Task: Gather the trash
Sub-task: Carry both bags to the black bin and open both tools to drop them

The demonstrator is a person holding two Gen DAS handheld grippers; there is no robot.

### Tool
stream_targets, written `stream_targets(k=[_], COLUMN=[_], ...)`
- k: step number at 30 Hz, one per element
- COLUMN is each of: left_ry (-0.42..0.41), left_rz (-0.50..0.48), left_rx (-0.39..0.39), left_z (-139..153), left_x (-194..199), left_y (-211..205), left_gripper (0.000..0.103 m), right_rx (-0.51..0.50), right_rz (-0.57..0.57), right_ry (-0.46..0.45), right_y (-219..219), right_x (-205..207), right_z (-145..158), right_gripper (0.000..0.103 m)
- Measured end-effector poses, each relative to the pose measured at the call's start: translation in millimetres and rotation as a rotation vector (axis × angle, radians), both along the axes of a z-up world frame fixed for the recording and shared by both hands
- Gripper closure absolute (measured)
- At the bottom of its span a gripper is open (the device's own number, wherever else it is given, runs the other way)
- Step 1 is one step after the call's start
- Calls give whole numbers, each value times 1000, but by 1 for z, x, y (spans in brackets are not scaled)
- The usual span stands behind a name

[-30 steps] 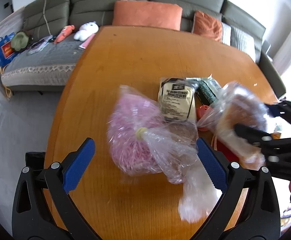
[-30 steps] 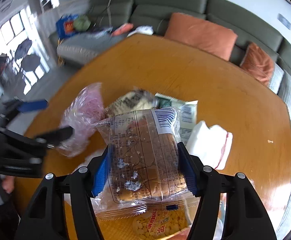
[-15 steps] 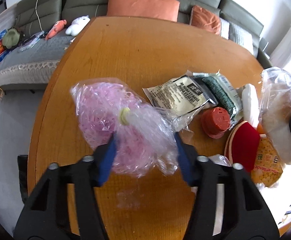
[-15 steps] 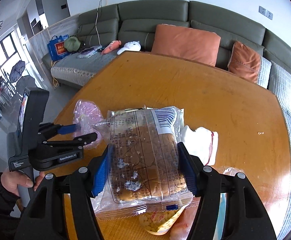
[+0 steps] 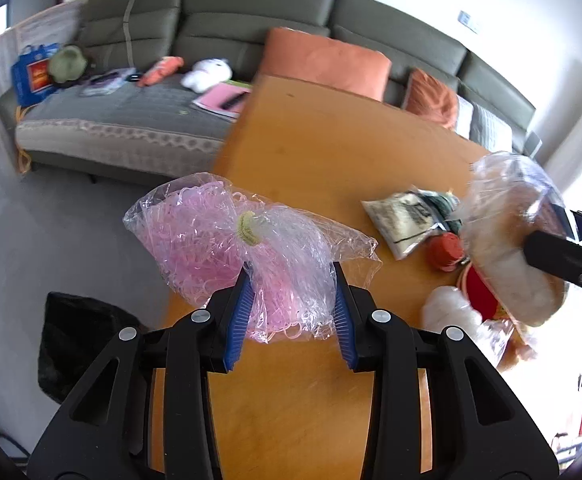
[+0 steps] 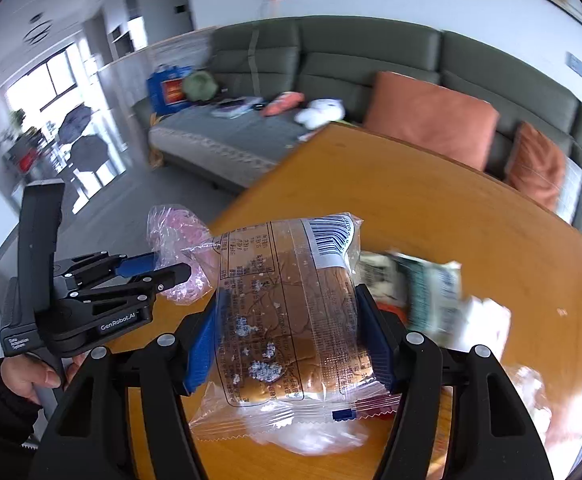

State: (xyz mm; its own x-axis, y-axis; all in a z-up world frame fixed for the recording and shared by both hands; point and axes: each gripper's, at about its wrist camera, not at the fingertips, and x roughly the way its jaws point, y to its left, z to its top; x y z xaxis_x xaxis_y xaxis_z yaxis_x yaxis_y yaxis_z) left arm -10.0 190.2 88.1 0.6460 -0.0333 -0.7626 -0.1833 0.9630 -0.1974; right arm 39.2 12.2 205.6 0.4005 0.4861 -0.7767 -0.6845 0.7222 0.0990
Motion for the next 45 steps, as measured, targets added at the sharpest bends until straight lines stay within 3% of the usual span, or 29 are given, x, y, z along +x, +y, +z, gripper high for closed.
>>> stream_targets(k=[9, 18, 24, 31, 32, 34, 35, 38, 45], left_ry=[-2, 65, 108, 156, 162, 172, 175, 200, 203], left_rz=[236, 499, 597, 660, 669, 702, 741, 777, 806], left_rx=[-5, 9, 8, -9, -18, -29, -6, 40, 34], left_z=[1, -15, -30, -52, -54, -59, -60, -61, -60], left_x=[-76, -168, -208, -224, -224, -227, -228, -230, -239], left_y=[91, 193, 245, 294, 301, 314, 324, 340, 348], left_gripper=[66, 66, 66, 66, 62, 39, 7, 6, 6], right_rx=[6, 26, 19, 3, 20, 54, 57, 55, 70], right_rz=[241, 460, 554, 629, 637, 640, 629, 588, 581], right_ry=[10, 64, 80, 115, 141, 207, 219, 195, 156], right_y=[116, 245, 322, 385, 393, 411, 421, 445, 456], right_x=[-42, -96, -130, -157, -156, -154, -153, -149, -147], right_z=[-2, -14, -23, -40, -42, -46, -48, -47, -39], right_gripper=[39, 39, 39, 39, 38, 32, 26, 25, 25])
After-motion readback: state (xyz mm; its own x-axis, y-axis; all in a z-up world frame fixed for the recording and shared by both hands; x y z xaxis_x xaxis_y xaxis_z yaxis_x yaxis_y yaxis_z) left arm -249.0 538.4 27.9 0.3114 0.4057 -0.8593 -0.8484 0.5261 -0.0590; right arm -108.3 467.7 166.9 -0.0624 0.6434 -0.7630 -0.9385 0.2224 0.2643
